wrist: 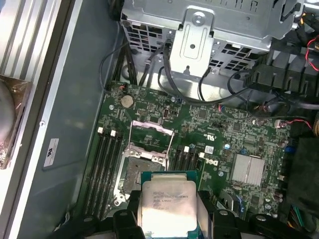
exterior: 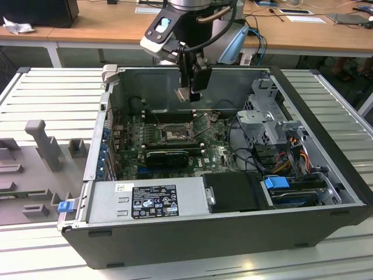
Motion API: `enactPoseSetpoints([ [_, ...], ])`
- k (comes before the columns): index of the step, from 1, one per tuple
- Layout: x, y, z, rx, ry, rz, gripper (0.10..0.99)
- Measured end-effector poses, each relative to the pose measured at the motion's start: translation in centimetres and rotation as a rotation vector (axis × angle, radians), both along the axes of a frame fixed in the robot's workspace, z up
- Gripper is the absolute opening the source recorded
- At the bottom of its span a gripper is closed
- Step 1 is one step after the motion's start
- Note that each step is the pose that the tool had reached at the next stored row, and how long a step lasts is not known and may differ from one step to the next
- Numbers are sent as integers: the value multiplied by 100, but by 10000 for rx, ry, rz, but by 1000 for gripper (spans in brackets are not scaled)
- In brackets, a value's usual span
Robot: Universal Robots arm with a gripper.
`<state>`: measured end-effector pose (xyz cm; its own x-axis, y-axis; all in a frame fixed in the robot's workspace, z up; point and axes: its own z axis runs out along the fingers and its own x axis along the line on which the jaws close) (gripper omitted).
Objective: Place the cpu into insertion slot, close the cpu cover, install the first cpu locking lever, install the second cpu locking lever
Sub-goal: 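Place the cpu into insertion slot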
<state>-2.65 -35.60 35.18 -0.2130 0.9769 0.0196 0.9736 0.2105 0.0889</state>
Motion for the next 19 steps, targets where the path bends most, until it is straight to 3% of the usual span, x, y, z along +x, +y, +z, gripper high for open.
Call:
enactPoseSetpoints([
  [6, -2, 1, -88, -2, 11, -232, 525],
  [10, -4, 1, -137, -1, 21, -950, 525],
  [19, -5, 1, -180, -1, 24, -1174, 525],
])
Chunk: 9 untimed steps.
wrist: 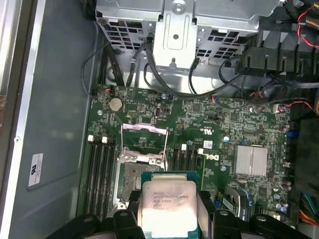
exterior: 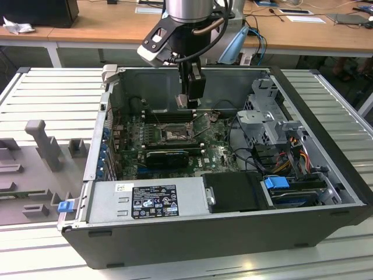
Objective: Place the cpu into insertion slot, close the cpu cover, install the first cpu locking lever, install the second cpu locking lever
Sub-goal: 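Place the cpu into insertion slot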
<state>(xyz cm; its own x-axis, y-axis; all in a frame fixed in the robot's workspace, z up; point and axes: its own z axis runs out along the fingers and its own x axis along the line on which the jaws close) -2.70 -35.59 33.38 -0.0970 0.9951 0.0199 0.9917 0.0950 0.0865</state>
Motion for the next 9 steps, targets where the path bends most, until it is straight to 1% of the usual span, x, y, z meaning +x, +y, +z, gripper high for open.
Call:
enactPoseSetpoints([
  [9, 0, 0, -52, 0, 5, -122, 525],
])
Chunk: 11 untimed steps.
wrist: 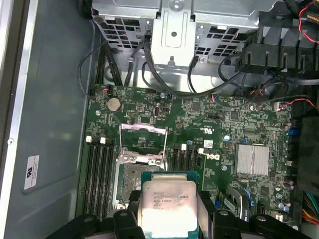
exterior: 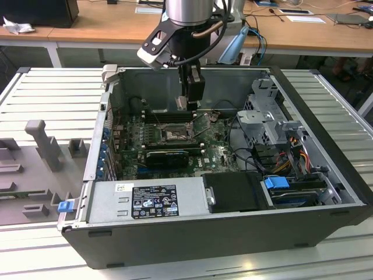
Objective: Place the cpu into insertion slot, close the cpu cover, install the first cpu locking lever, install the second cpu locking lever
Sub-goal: 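Place the cpu into insertion slot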
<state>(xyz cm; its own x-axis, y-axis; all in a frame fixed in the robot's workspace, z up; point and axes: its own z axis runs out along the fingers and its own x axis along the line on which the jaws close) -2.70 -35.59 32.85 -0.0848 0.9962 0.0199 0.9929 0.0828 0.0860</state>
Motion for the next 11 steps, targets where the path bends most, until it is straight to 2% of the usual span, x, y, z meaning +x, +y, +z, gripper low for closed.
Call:
enactPoseSetpoints([
  [11, 0, 0, -94, -1, 37, -144, 525],
])
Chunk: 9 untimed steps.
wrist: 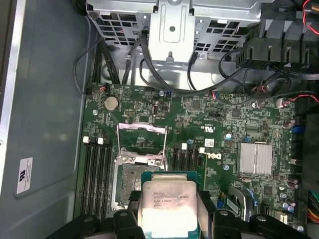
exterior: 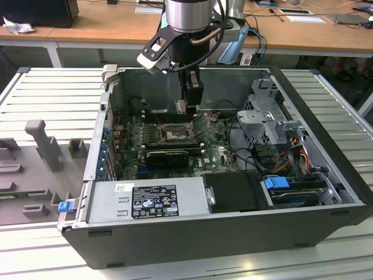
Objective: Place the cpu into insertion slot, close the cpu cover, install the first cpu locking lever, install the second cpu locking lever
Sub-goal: 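Place the cpu into insertion slot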
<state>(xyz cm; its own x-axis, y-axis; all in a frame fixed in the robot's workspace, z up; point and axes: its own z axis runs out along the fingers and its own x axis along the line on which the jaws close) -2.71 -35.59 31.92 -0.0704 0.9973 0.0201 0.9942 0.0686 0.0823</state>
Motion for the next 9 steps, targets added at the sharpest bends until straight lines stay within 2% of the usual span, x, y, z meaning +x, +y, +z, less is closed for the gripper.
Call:
enactPoseSetpoints([
  [3, 0, 0, -53, 0, 19, -159, 525],
  [5, 0, 0, -123, 1, 21, -603, 525],
  [9, 0, 3, -212, 0, 21, -733, 525],
])
